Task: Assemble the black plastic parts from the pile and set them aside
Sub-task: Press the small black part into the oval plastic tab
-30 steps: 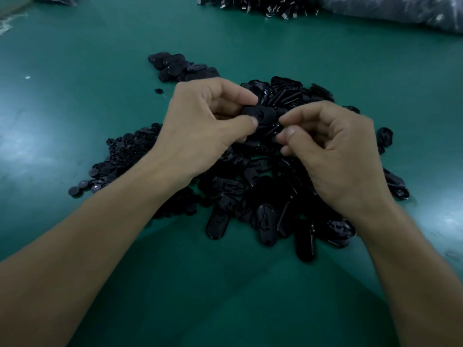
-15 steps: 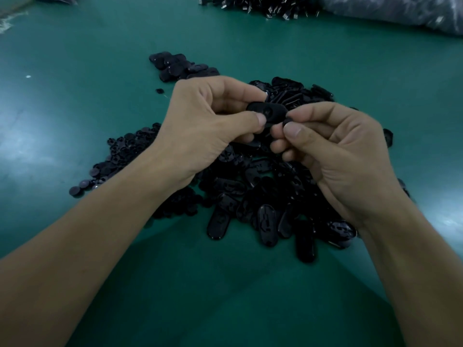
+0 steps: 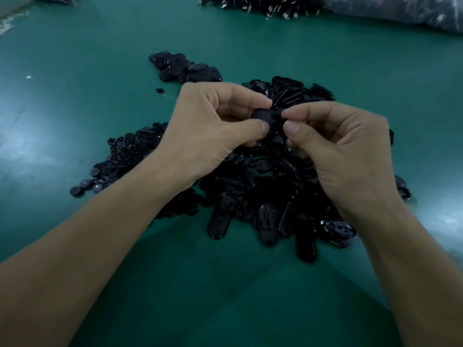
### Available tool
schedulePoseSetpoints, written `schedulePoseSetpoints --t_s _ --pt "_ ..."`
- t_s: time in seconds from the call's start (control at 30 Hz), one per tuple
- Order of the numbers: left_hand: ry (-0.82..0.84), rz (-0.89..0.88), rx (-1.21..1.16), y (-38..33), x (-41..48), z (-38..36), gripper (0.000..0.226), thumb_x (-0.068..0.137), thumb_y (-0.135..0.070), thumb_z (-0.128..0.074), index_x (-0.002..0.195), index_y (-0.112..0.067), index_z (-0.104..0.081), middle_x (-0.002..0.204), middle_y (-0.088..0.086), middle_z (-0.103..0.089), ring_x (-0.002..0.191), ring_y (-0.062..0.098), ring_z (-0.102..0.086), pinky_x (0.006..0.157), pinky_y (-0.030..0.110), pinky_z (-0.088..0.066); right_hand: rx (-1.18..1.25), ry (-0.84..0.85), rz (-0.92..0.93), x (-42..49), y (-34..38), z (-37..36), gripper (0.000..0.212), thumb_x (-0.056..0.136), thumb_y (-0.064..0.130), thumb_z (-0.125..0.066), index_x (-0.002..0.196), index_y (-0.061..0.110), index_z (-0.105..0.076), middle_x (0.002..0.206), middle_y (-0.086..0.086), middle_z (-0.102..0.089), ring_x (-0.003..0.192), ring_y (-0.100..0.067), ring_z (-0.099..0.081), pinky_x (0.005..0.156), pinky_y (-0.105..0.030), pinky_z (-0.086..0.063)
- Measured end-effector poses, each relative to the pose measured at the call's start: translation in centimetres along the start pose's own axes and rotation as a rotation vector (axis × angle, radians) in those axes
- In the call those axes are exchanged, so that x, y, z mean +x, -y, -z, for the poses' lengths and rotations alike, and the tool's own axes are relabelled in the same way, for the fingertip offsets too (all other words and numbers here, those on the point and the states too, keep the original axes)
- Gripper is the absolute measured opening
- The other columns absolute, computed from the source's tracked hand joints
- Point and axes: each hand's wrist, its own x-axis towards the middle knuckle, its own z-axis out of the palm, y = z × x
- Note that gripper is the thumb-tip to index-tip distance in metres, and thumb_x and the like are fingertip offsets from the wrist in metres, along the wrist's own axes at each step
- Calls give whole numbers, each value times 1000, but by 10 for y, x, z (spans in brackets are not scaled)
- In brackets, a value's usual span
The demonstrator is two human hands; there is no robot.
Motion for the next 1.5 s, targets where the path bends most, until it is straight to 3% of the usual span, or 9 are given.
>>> schedulePoseSetpoints --t_s 0.23,0.43,0.53,0.77,1.1,1.33,1.5 --pt "34 -29 40 1 -1 0 25 77 2 -82 93 -17 -76 79 2 -77 72 11 -71 71 25 -60 -198 -23 64 -2 5 -6 24 91 12 -71 94 36 -67 82 17 -71 80 -1 -70 73 -15 -53" --pt "52 -52 95 0 -2 -1 27 75 -1 -84 94 -18 -75 81 0 -77 74 6 -71 75 23 -59 -204 -33 18 -3 5 -5 32 85 19 -73 89 39 -49 82 9 -69 82 -8 -69 75 -32 -58" --pt "61 -68 127 1 -2 -2 27 76 1 -83 93 -18 -75 82 -2 -76 75 5 -70 73 19 -57 -240 -21 7 -3 7 -3 34 85 18 -74 85 39 -48 82 7 -70 80 -9 -69 73 -32 -58" --pt "88 -98 192 5 -1 -3 23 76 -4 -80 89 -22 -75 85 -3 -78 79 12 -74 78 28 -60 -290 9 -20 -3 11 -2 33 82 16 -78 76 33 -51 80 -2 -71 75 -23 -70 68 -45 -59" --pt "-21 -239 440 8 -8 -12 18 84 -11 -77 95 -24 -72 81 -22 -69 75 -7 -68 68 13 -54 -366 -146 -45 -8 9 -14 35 83 10 -78 67 32 -56 70 10 -70 68 -5 -70 61 -27 -59" --pt "-83 -220 481 8 -6 -10 14 83 -12 -76 91 -22 -71 74 -16 -70 70 4 -68 64 25 -56 -234 -80 -91 -10 12 -18 25 86 10 -73 76 29 -63 70 10 -74 66 -10 -73 67 -39 -62" --pt "-22 -81 300 8 -2 -8 19 85 -10 -77 88 -26 -69 74 -7 -74 67 4 -70 66 24 -58 -346 -119 -2 -7 6 -13 20 86 20 -76 97 35 -68 82 16 -69 79 1 -68 73 -15 -53"
